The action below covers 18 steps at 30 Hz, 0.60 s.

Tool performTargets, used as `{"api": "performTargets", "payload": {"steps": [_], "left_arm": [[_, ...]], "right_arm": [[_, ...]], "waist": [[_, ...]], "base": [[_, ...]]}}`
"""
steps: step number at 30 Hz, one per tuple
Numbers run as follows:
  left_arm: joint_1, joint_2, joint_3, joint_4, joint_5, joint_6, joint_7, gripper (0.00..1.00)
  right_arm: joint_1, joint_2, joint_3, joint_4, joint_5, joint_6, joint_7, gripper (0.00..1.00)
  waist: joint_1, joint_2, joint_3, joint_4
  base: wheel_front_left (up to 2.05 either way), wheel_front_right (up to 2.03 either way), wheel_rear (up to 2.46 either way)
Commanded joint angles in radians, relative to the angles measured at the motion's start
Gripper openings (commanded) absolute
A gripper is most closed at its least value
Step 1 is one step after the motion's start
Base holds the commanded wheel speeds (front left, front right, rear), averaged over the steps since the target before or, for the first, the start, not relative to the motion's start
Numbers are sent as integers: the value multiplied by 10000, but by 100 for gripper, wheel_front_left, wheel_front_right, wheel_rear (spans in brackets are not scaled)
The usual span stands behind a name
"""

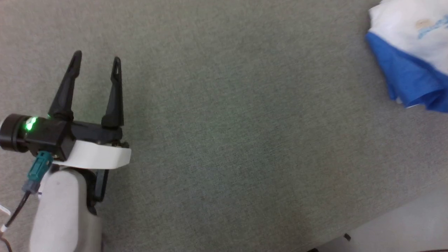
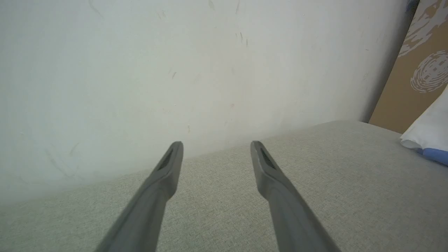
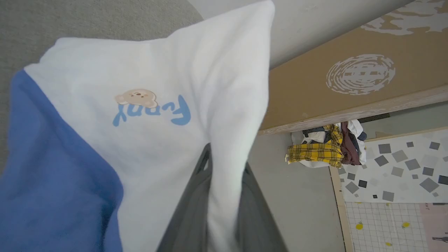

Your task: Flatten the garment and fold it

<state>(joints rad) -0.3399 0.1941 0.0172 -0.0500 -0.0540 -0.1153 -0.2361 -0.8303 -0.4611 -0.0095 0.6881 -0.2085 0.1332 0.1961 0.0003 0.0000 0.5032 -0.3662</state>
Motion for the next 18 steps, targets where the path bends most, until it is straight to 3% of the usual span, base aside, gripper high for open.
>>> {"api": "performTargets", "payload": {"steps": [1,9,10,11,12,13,18], "left_arm": [[-155,76,-37,-87,-3,-84,24,100],[-192,203,-131,-115,-48,-60,53,100],[-180,203,-132,-89,-60,-47,42,100],[-162,197,-129,-61,-77,-31,28,100],[-130,183,-130,-18,-96,-14,8,100],[-90,158,-131,26,-115,11,-14,100],[132,-139,-187,446,-302,126,-161,100]], "right_arm": [[-250,-35,-264,142,-204,-25,-135,0],[-382,295,-1933,317,-1569,-25,-441,0],[-376,336,-2106,272,-1728,-25,-515,6],[-354,375,-2216,234,-1904,-25,-588,40],[-326,422,-2332,197,-2048,-25,-661,85],[-300,481,-2493,134,-2155,-25,-756,100],[14,866,-3208,-137,-1979,-25,-1530,100]], "waist": [[-3,0,617,160],[-3,0,811,596],[-3,0,766,635],[-3,0,712,663],[-3,0,616,691],[-3,0,504,717],[-3,0,-383,969]], "base": [[0,0,0],[0,0,0],[0,0,0],[0,0,0],[0,0,0],[0,0,0],[0,0,0]]}}
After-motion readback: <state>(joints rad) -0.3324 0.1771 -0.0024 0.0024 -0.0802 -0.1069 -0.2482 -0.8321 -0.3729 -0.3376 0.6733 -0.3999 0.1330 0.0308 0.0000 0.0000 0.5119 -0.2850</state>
